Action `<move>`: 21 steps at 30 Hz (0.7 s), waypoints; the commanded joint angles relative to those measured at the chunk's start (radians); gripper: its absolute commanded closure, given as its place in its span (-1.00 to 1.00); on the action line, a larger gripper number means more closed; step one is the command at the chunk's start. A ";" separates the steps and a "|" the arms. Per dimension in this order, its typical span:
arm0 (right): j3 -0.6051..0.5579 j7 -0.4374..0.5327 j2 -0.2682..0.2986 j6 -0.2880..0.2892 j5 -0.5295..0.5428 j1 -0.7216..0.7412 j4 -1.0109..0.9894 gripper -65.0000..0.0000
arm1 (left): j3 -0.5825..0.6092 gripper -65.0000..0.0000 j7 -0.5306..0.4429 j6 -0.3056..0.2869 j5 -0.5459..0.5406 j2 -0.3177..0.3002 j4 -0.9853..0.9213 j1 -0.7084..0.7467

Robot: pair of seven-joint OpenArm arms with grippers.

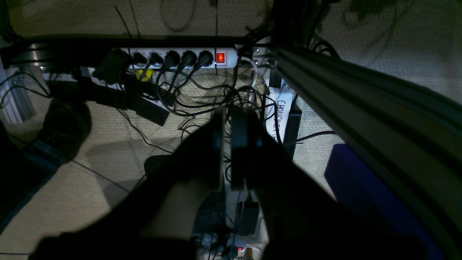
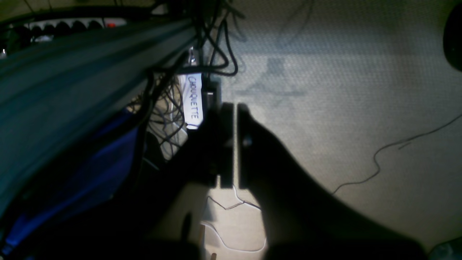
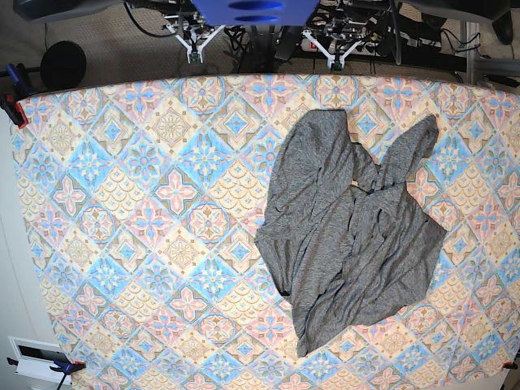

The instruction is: Layout the t-shirt on the table in an organized manner, then fold the t-shirt properly

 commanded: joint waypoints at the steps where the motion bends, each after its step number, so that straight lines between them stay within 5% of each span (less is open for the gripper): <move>1: -0.001 0.009 0.001 0.001 0.002 0.000 0.002 0.95 | -0.001 0.87 -0.008 -0.001 -0.001 -0.003 0.005 0.008; 21: -0.001 0.010 0.001 -0.001 0.002 -0.022 0.002 0.94 | -0.001 0.87 -0.008 -0.001 -0.001 -0.003 0.006 0.011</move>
